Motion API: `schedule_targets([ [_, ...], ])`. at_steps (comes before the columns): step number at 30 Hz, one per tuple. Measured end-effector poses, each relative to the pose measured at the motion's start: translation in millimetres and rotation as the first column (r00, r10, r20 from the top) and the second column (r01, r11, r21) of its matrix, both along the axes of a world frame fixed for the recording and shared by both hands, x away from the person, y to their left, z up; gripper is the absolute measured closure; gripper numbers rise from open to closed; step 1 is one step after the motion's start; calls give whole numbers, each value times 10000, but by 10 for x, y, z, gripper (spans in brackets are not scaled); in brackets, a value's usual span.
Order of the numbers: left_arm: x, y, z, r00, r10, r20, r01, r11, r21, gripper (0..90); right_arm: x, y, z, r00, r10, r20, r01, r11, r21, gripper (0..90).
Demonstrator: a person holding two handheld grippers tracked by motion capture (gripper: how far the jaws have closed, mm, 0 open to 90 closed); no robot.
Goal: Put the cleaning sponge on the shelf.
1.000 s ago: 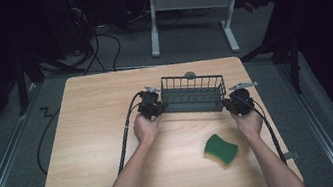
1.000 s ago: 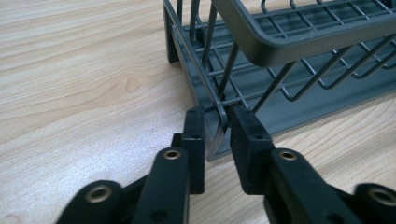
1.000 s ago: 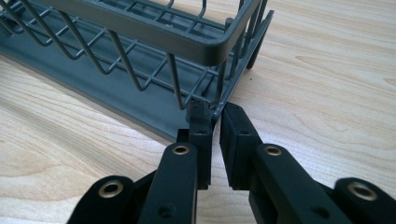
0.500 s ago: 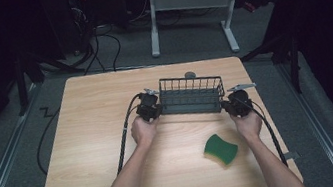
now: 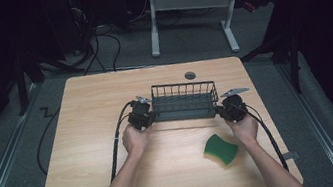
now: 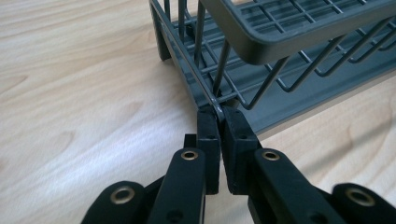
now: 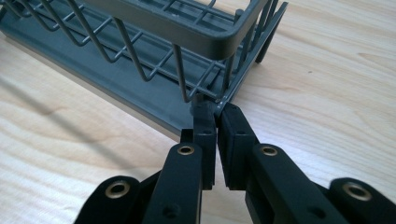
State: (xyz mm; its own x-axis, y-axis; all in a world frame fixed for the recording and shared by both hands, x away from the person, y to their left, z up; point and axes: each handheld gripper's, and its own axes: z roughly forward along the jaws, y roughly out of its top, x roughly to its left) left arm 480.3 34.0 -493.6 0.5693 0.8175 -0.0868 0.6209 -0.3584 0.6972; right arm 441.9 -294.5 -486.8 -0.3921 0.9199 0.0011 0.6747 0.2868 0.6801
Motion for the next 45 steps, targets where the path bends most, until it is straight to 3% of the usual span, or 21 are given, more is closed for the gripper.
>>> schedule_targets([
  [11, -269, 195, -4, 9999, 131, -51, -131, 9999, -101, 862, -191, 155, -9, 9970, 774, -83, -774, 9970, 27, 860],
  [21, -497, 292, -3, 9998, 189, -45, -189, 9998, -108, 860, -305, 220, -39, 9948, 1010, -117, -1006, 9946, 242, 858],
  [26, -567, 316, 3, 9998, 175, -69, -175, 9998, -30, 861, -363, 261, -25, 9919, 1256, -214, -1257, 9920, -62, 859],
  [40, -721, 391, -6, 9998, 201, 51, -200, 9997, -121, 858, -514, 308, -57, 9877, 1532, -299, -1527, 9881, 191, 842],
  [43, -734, 397, -10, 9993, 342, 151, -337, 9989, -320, 743, -515, 309, -64, 9878, 1530, -283, -1520, 9877, 361, 791],
  [45, -752, 423, -17, 9986, 524, 101, -519, 9977, -425, 649, -533, 289, -62, 9906, 1361, -101, -1359, 9905, 220, 668],
])
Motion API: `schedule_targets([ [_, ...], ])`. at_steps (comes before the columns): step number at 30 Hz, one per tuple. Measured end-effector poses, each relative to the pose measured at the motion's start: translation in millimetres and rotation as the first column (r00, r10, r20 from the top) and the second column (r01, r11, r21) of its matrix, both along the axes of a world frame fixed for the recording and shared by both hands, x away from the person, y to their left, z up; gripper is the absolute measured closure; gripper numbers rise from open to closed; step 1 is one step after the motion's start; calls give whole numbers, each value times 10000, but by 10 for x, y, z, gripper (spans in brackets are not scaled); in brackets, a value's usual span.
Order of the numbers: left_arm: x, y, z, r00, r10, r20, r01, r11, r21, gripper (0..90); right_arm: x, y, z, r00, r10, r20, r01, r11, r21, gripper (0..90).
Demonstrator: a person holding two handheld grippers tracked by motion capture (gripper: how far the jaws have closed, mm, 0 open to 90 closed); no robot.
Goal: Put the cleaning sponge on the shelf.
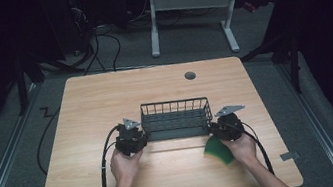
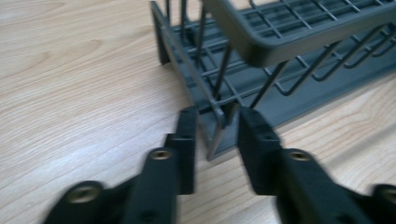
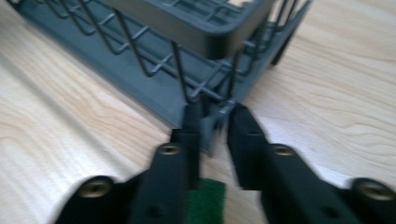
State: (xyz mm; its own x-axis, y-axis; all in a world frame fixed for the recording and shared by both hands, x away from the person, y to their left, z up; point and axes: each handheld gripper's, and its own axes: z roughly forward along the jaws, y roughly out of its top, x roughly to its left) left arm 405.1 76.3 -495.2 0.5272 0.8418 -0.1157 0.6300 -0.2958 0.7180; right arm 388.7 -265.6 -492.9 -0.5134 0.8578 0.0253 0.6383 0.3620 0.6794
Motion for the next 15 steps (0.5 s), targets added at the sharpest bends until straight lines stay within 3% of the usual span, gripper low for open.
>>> schedule_targets([
  [3, -30, 86, -17, 9997, 226, -35, -227, 9997, -104, 517, -39, -100, 14, 9996, -278, 57, 275, 9982, 526, 544],
  [6, -86, 199, -39, 9991, 417, 51, -416, 9987, -281, 448, -87, -206, 18, 9985, -531, 111, 520, 9955, 797, 462],
  [10, -197, 356, -94, 9979, 600, 234, -592, 9977, -334, 401, -199, -339, 6, 9952, -837, 505, 777, 9908, 1105, 401],
  [15, -312, 554, -203, 9955, 897, 302, -896, 9960, -60, 384, -349, -458, -11, 9926, -783, 929, 667, 9904, 1214, 340],
])
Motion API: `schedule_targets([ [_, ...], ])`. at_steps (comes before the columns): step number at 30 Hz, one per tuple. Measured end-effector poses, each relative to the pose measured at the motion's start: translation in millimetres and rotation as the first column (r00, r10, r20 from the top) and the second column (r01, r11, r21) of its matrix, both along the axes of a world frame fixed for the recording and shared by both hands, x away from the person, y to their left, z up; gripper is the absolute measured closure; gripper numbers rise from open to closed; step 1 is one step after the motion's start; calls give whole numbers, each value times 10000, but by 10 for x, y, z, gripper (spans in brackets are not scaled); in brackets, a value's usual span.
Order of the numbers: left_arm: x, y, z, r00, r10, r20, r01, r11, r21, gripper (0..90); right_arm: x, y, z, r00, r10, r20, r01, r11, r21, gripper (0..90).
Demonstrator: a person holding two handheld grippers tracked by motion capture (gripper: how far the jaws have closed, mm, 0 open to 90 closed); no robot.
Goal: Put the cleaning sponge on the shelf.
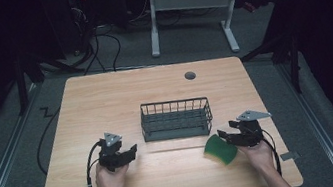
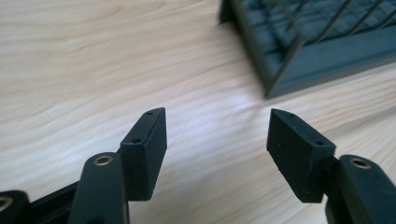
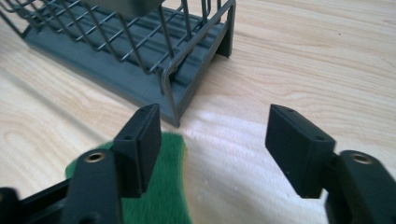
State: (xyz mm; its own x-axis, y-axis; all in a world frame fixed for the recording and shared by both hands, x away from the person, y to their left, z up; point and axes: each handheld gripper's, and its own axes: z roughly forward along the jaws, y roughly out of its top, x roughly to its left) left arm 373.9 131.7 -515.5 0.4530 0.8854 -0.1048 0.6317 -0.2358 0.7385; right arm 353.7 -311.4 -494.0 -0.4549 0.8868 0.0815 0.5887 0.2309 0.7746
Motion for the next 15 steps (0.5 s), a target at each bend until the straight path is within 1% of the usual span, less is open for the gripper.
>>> schedule_targets([
  [2, -35, 99, -51, 9996, 257, -101, -258, 9997, -38, 381, -53, -26, 1, 9999, 95, 66, -95, 10000, -22, 324],
  [6, -77, 241, -113, 9977, 667, -112, -667, 9978, -33, 373, -172, -52, 13, 9991, 395, 121, -395, 9992, -36, 260],
  [8, -92, 286, -132, 9967, 806, -67, -806, 9967, 31, 370, -224, -55, 19, 9984, 545, 176, -544, 9985, -27, 243],
  [9, -100, 312, -144, 9961, 881, -47, -880, 9960, 127, 368, -251, -55, 20, 9976, 663, 174, -663, 9978, -15, 235],
  [10, -103, 324, -155, 9958, 920, -34, -919, 9956, 177, 367, -284, -48, 17, 9970, 768, 75, -768, 9970, 5, 222],
  [13, -127, 355, -177, 9948, 1008, 146, -1013, 9942, 375, 363, -355, -17, 5, 9956, 936, -22, -936, 9953, -247, 207],
  [15, -146, 358, -196, 9943, 1000, 362, -1018, 9934, 523, 360, -408, 9, -16, 9937, 1124, -47, -1125, 9932, -301, 204],
])
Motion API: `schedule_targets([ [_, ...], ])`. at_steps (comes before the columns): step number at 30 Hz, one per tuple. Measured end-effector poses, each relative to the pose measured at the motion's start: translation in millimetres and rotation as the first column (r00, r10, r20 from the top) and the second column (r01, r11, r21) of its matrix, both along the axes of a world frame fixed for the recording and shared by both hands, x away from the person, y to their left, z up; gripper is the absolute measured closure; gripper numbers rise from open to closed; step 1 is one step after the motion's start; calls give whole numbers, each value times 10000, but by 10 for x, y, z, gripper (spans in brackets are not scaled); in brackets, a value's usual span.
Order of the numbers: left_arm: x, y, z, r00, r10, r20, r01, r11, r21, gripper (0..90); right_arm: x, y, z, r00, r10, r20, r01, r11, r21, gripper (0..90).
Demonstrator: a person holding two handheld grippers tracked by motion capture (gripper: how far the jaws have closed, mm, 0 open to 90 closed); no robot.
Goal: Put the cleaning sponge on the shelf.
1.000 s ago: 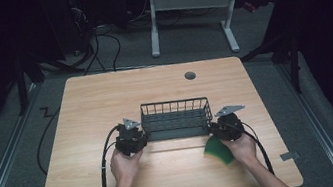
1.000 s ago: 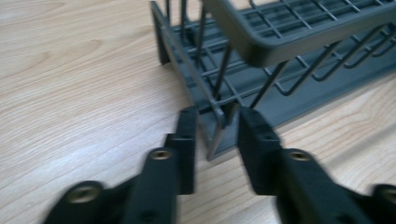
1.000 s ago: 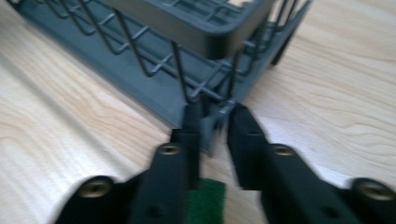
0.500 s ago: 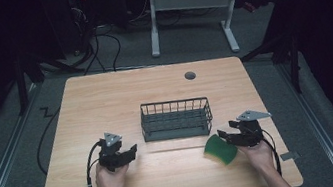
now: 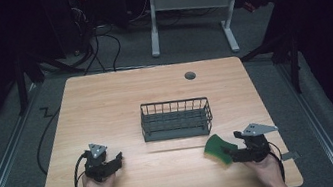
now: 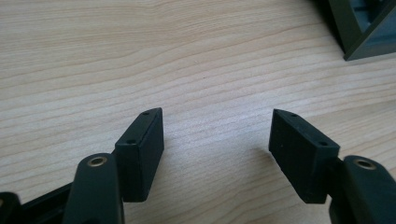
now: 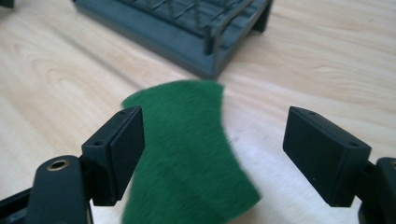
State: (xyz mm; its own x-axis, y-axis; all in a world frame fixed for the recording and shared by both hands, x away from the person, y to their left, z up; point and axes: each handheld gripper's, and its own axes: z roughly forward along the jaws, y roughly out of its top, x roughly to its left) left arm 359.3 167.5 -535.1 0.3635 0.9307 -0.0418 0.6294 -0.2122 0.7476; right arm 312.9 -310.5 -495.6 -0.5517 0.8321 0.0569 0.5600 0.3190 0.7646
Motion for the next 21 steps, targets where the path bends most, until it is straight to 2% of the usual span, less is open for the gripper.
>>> schedule_targets([
  [2, -8, -17, -8, 10000, -22, 97, 19, 9996, 282, 355, -27, 46, -26, 9996, 268, -85, -269, 9995, -170, 200],
  [6, -8, -21, -10, 10000, 4, 87, -6, 9996, 272, 336, -32, 148, -62, 9980, 610, -133, -617, 9963, -590, 193],
  [12, -9, -22, -11, 10000, 30, 72, -32, 9996, 279, 325, 28, 273, -98, 9965, 807, -233, -829, 9890, -1228, 189],
  [21, -9, -19, -10, 10000, 38, 54, -40, 9996, 268, 326, 83, 304, -139, 9938, 926, -622, -1015, 9822, -1584, 200],
])
